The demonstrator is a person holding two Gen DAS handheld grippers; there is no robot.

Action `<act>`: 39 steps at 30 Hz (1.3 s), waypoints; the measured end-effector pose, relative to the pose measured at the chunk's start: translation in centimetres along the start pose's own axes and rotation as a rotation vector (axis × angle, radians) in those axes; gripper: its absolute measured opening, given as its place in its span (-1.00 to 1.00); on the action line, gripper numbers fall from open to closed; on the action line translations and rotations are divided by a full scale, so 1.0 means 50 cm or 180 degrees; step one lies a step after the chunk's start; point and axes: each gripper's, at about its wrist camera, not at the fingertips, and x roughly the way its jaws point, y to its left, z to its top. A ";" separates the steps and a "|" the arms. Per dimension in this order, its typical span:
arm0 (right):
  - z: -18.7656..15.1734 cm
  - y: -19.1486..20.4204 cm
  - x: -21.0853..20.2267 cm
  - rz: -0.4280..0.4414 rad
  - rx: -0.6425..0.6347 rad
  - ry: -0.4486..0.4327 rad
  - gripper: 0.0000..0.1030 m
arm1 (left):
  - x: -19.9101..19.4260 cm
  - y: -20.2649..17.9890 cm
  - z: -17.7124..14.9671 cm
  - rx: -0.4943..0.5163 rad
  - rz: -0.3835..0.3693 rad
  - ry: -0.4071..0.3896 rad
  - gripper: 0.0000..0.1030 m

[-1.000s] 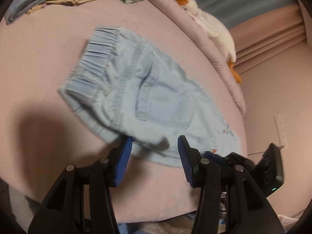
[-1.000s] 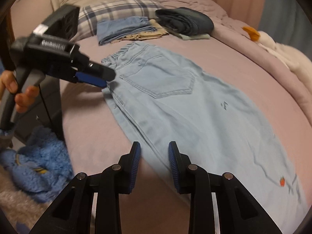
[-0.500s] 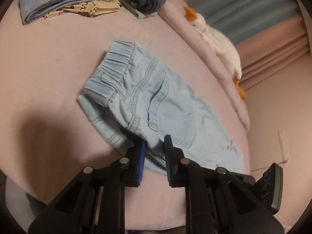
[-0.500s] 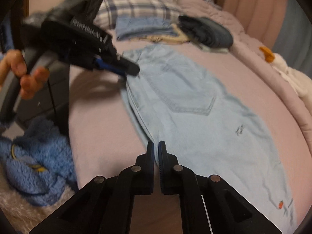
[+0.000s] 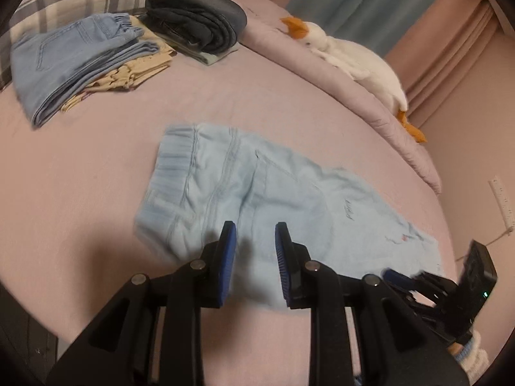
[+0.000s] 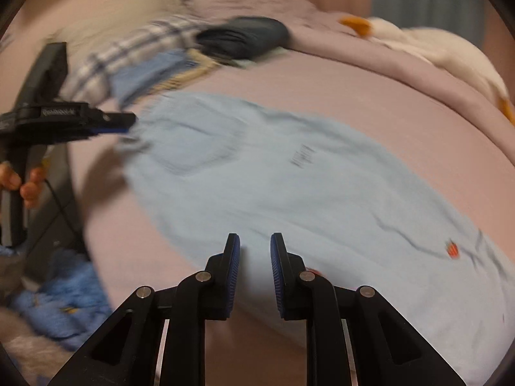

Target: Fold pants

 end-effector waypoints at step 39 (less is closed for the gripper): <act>-0.497 -0.541 -0.300 -0.0693 0.4283 -0.1343 -0.80 | 0.238 -0.346 -0.135 0.1115 -0.0539 0.1085 -0.21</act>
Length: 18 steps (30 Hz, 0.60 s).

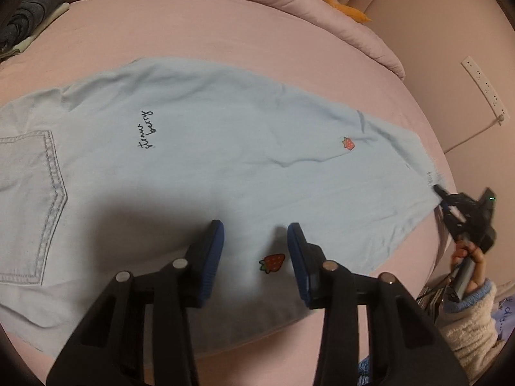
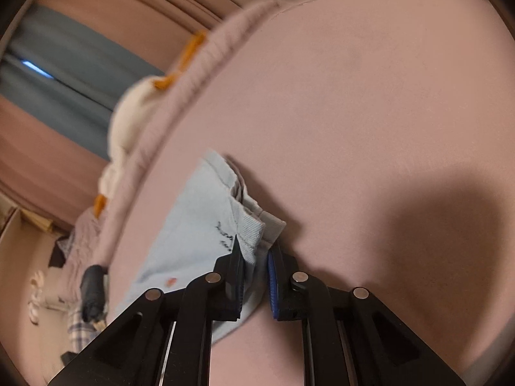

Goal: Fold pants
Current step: 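Grasp the stacked leg hems with the right tool while the left tool pinches the pants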

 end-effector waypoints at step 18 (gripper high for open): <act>-0.216 0.412 -0.053 0.0086 -0.2803 -0.0427 -0.80 | -0.008 -0.145 0.101 -0.0533 -0.1725 0.0037 0.50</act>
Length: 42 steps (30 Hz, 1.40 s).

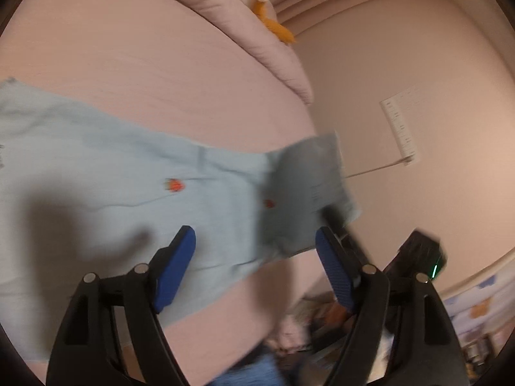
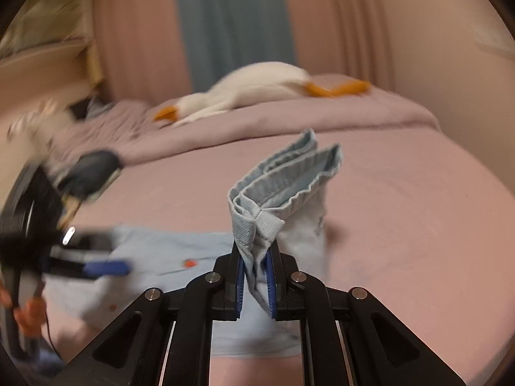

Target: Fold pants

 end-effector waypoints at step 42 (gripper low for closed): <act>-0.064 0.200 0.061 0.1254 -0.0437 0.0693 -0.15 | -0.242 0.169 -0.008 0.0091 0.1326 -0.0809 -0.13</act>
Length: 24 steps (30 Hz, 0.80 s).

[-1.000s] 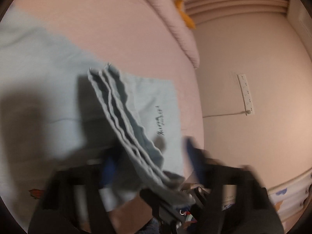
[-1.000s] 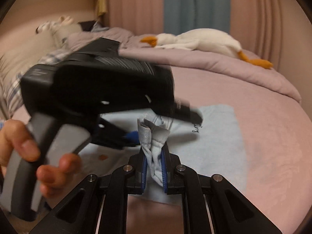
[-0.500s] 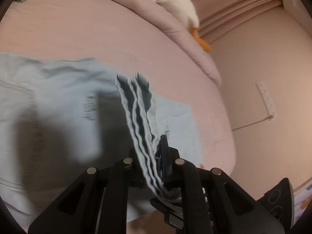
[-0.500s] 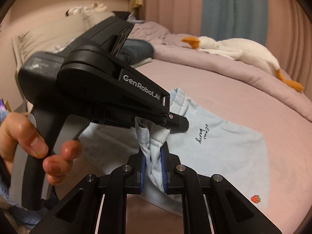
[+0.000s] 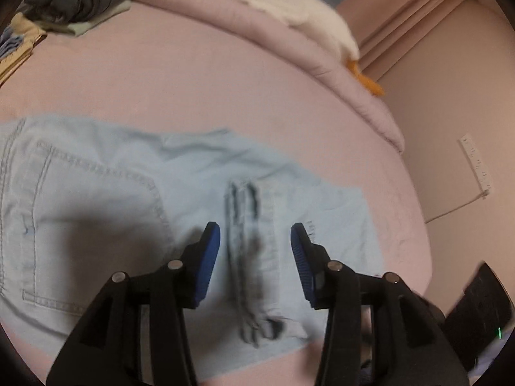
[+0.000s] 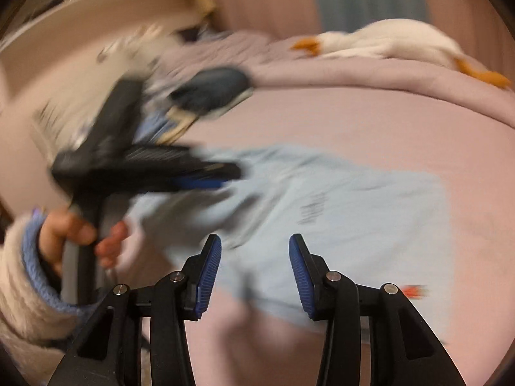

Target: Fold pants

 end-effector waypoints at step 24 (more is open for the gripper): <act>0.035 0.052 0.176 -0.0253 -0.0440 0.0685 -0.54 | 0.088 -0.062 -0.099 0.0234 0.0189 0.0406 -0.96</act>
